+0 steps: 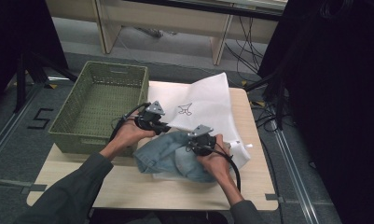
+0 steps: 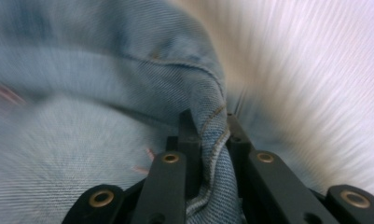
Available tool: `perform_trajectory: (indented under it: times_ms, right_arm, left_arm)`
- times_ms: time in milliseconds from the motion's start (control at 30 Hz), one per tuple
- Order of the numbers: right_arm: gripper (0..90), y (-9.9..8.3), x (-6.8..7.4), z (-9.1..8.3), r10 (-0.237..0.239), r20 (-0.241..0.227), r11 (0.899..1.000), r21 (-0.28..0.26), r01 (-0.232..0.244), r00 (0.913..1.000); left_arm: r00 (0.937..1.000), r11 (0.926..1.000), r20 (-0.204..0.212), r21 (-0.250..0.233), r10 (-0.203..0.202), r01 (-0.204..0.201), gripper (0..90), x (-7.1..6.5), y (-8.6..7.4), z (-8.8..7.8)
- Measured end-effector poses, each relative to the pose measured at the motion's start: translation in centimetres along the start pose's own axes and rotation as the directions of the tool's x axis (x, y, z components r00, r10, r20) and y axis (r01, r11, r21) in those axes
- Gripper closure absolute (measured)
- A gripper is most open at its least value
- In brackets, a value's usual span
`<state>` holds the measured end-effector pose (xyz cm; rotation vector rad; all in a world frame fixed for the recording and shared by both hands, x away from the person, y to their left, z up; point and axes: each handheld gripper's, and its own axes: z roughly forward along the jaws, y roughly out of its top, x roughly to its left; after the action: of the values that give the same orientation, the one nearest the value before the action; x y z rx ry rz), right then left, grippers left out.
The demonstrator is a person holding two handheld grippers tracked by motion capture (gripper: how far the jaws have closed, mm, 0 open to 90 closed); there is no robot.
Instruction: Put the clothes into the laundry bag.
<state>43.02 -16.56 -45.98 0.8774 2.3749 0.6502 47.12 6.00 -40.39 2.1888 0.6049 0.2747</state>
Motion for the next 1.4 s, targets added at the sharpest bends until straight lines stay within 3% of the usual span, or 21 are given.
perform_trajectory:
  times_ms: [67, 167, 267, 300, 367, 467, 533, 633, 733, 833, 900, 933, 967, 1033, 1067, 1100, 1167, 1233, 1300, 1333, 1400]
  right_arm:
    - [81.1, -1.3, 0.2, 1.9, -0.026, 0.025, 0.996, 0.081, 0.023, 0.9994]
    - [73.0, -0.7, 0.1, 1.4, -0.001, 0.022, 0.997, 0.071, 0.0, 0.9998]
    - [58.4, 0.2, 0.3, -0.2, 0.048, -0.021, 0.999, -0.003, -0.048, 0.9986]
    - [54.5, 0.5, 0.3, -0.8, 0.062, -0.044, 0.998, -0.027, -0.063, 0.9971]
    - [49.4, 1.1, 0.5, -2.4, 0.085, -0.076, 0.992, -0.083, -0.091, 0.9935]
    - [45.9, 1.8, 0.9, -4.6, 0.085, -0.175, 0.973, -0.197, -0.119, 0.9808]
    - [44.2, 2.2, 2.1, -5.5, 0.091, -0.249, 0.964, -0.222, -0.148, 0.9642]
    - [40.8, 2.4, 4.5, -4.9, 0.048, -0.329, 0.973, -0.199, -0.119, 0.9432]
    - [37.4, 2.1, 7.2, -3.0, -0.004, -0.348, 0.988, -0.144, -0.049, 0.9376]
    - [35.7, 1.6, 9.7, -0.7, -0.057, -0.337, 0.997, -0.065, 0.037, 0.9396]
    - [51.5, 1.1, 11.0, 0.8, -0.173, -0.233, 0.985, -0.06, 0.163, 0.9569]
    - [60.2, 1.1, 10.8, 1.0, -0.181, -0.236, 0.983, -0.069, 0.169, 0.9548]
    - [72.6, 1.3, 10.6, 0.8, -0.162, -0.23, 0.986, -0.068, 0.15, 0.9595]
    - [81.6, 1.8, 9.5, -0.2, -0.158, -0.227, 0.986, -0.09, 0.14, 0.961]
    - [82.7, 1.9, 8.7, -0.8, -0.157, -0.203, 0.985, -0.098, 0.139, 0.9664]
    - [83.2, 2.1, 7.8, -1.6, -0.142, -0.244, 0.987, -0.108, 0.119, 0.9593]
    - [84.1, 2.2, 5.8, -2.8, -0.098, -0.227, 0.987, -0.15, 0.065, 0.9689]
    - [84.2, 2.1, 3.7, -3.7, -0.05, -0.172, 0.986, -0.164, 0.021, 0.9838]
    - [84.1, 1.8, 1.9, -3.4, -0.004, -0.125, 0.988, -0.155, -0.015, 0.9922]
    - [83.8, 1.7, 1.0, -2.7, 0.01, -0.086, 0.99, -0.142, -0.023, 0.9962]
    - [82.8, 1.4, 0.0, -0.5, 0.09, -0.054, 0.99, -0.1, -0.095, 0.9945]
  left_arm:
    - [0.9999, 1.0, 0.005, -0.003, 0.009, -0.009, 84.7, 0.0, 0.0, 0.0]
    - [1.0, 1.0, 0.003, -0.001, 0.009, -0.009, 84.6, -0.1, 0.0, -0.1]
    - [1.0, 1.0, 0.003, -0.001, 0.001, -0.001, 84.4, -0.1, -0.1, 0.1]
    - [0.9996, 0.9995, 0.003, -0.013, 0.03, -0.03, 84.4, 0.1, 0.0, 0.1]
    - [0.9999, 0.9997, 0.005, -0.021, -0.011, 0.011, 84.3, 0.0, 0.0, 0.1]
    - [0.9999, 0.9999, 0.01, -0.008, -0.011, 0.011, 84.3, 0.2, 0.0, 0.1]
    - [0.9998, 0.9999, 0.011, -0.008, -0.014, 0.014, 84.2, 0.2, 0.0, 0.2]
    - [0.9997, 0.9998, 0.011, -0.006, -0.021, 0.021, 84.2, 0.2, 0.0, 0.3]
    - [0.9998, 0.9998, 0.01, -0.004, -0.018, 0.018, 84.2, 0.2, 0.0, 0.2]
    - [0.9997, 0.9998, 0.015, -0.007, -0.019, 0.019, 84.1, 0.2, 0.0, 0.4]
    - [0.9999, 0.9999, 0.01, 0.007, -0.009, 0.008, 84.1, 0.2, -0.2, 0.4]
    - [0.9999, 0.9999, 0.007, 0.002, -0.014, 0.014, 84.1, 0.1, -0.2, 0.5]
    - [1.0, 1.0, 0.006, 0.008, -0.006, 0.006, 84.1, 0.2, -0.2, 0.3]
    - [0.9999, 0.9999, 0.005, -0.003, -0.012, 0.012, 84.2, 0.4, -0.2, 0.2]
    - [0.9996, 0.9995, 0.005, -0.018, -0.026, 0.026, 84.2, 0.4, -0.2, 0.1]
    - [0.9998, 0.9998, 0.002, -0.011, -0.019, 0.019, 84.2, 0.4, -0.2, -0.1]
    - [0.9998, 0.9996, 0.004, -0.019, -0.019, 0.019, 84.2, 0.5, -0.2, -0.3]
    - [0.9996, 0.9992, 0.005, -0.027, -0.028, 0.028, 84.3, 0.6, 0.1, -0.5]
    - [0.9998, 0.9996, 0.006, -0.021, -0.02, 0.02, 84.3, 0.4, 0.2, -0.5]
    - [0.9998, 0.9994, 0.003, -0.026, 0.021, -0.021, 84.4, 0.5, 0.3, -0.5]
    - [0.9997, 0.9992, 0.015, -0.032, -0.021, 0.022, 84.5, 0.1, 0.4, -0.5]
